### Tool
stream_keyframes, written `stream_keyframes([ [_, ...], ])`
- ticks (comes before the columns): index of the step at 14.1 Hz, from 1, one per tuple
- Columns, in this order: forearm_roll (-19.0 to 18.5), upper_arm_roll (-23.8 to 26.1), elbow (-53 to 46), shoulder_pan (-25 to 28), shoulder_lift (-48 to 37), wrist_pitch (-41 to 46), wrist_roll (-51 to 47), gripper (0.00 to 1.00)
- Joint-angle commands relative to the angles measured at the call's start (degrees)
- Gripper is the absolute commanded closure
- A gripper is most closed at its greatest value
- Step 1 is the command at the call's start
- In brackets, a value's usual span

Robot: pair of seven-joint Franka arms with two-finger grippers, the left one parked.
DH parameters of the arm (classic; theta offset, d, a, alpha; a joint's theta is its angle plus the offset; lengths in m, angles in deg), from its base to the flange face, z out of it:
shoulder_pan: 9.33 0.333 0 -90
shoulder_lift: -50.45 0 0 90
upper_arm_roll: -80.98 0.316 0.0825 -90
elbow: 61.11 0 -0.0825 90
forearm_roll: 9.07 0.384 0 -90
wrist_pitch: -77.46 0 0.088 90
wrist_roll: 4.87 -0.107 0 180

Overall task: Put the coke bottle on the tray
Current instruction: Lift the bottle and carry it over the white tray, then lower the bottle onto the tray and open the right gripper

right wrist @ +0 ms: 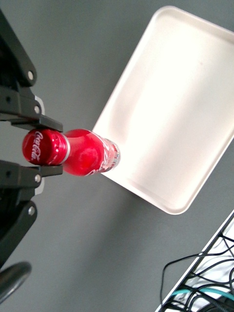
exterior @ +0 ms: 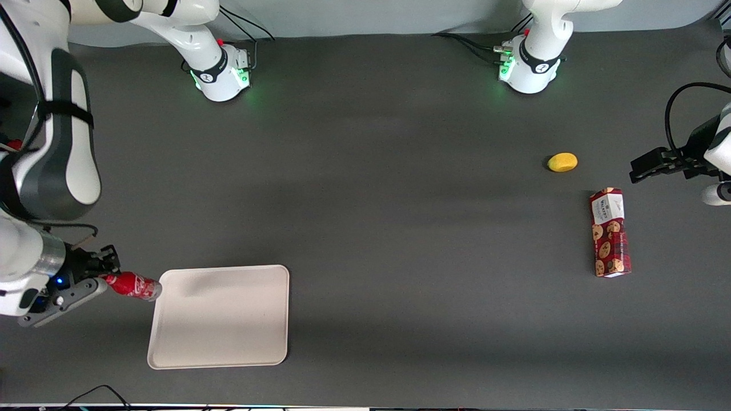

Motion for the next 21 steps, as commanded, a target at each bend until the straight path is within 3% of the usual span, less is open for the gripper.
stream_keyframes([
  [1,2.02,-1.55,-0.20,1.07,2.63,-5.31,2.30,0.93],
  [9,5.10,-1.90,0.59,-0.07,8.70,-12.71,3.45,0.87],
  [10,5.45,-1.90,0.85,-0.16,8.79,-12.71,3.36,0.82],
  [11,5.54,-1.90,0.86,-0.16,8.79,-12.71,3.19,0.49],
  [12,6.32,-1.99,0.77,-0.16,8.79,-12.71,2.75,0.00],
  [15,6.51,-2.16,0.68,0.62,7.22,-10.71,1.43,0.00],
  [21,5.63,-0.24,0.59,3.96,-8.67,13.09,-18.76,0.00],
])
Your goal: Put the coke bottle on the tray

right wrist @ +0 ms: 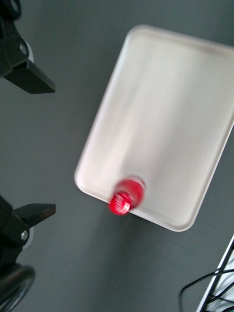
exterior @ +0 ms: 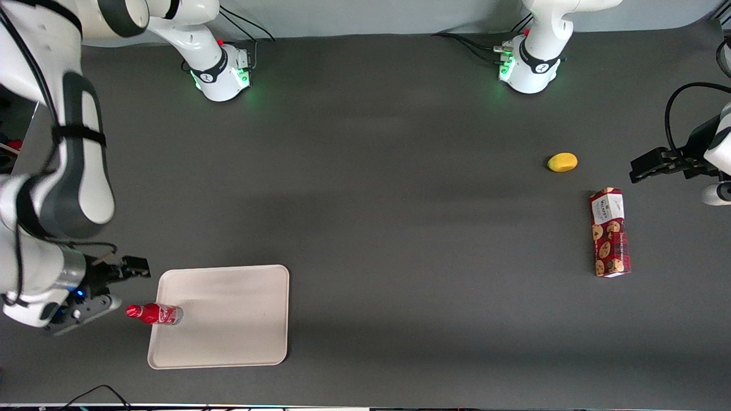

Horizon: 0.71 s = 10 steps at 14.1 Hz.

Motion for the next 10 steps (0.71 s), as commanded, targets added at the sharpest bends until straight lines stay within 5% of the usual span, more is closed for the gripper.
stream_keyframes([
  [1,0.68,1.57,2.89,1.37,-9.44,9.49,-10.50,0.00],
  [4,-1.07,4.65,13.11,1.28,-20.84,13.57,-19.12,0.00],
  [10,-1.34,5.89,39.87,0.23,-42.67,6.99,-24.51,0.00],
])
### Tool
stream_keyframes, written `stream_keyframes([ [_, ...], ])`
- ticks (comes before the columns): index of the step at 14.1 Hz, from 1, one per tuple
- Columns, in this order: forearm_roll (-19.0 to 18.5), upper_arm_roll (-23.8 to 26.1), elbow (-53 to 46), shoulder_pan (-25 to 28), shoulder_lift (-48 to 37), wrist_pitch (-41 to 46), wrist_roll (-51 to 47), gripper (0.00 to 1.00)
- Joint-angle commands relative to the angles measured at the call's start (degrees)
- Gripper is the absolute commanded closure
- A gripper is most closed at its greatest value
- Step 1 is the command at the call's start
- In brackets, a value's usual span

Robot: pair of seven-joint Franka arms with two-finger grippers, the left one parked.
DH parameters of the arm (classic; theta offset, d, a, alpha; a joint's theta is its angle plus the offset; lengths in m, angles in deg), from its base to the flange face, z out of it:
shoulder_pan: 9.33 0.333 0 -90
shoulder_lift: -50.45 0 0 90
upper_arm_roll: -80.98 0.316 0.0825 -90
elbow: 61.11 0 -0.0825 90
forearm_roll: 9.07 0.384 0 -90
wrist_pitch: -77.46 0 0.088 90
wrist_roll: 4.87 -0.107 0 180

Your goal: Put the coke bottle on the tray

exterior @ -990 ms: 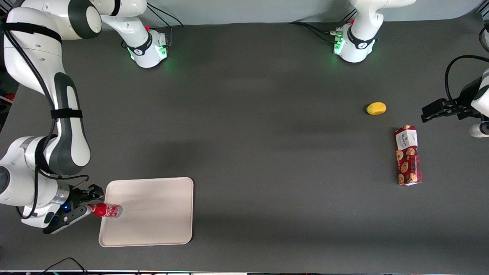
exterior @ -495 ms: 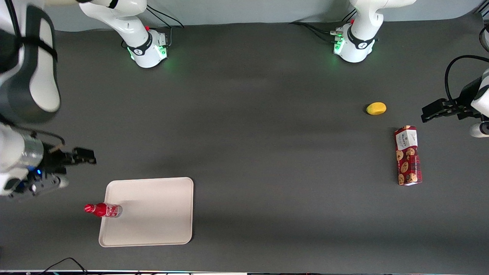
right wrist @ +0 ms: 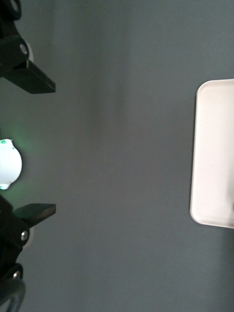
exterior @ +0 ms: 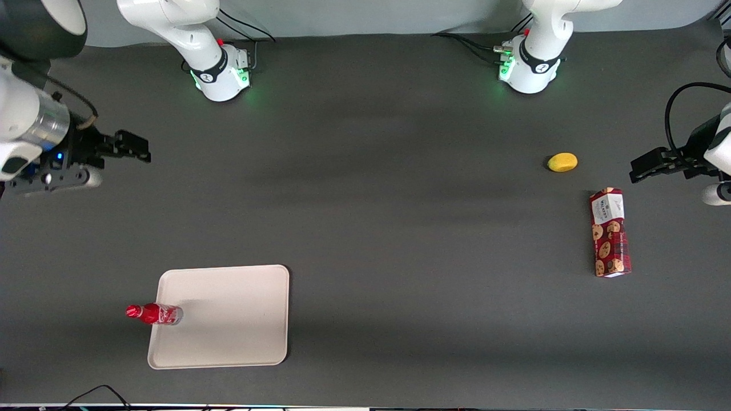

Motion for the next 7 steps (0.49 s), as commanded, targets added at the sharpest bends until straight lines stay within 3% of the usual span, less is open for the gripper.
stream_keyframes([
  [1,-0.86,0.36,10.90,-1.47,-8.67,-4.86,-1.78,0.00],
  [7,-0.77,-0.16,2.29,-1.57,-5.42,-2.40,-2.22,0.00],
])
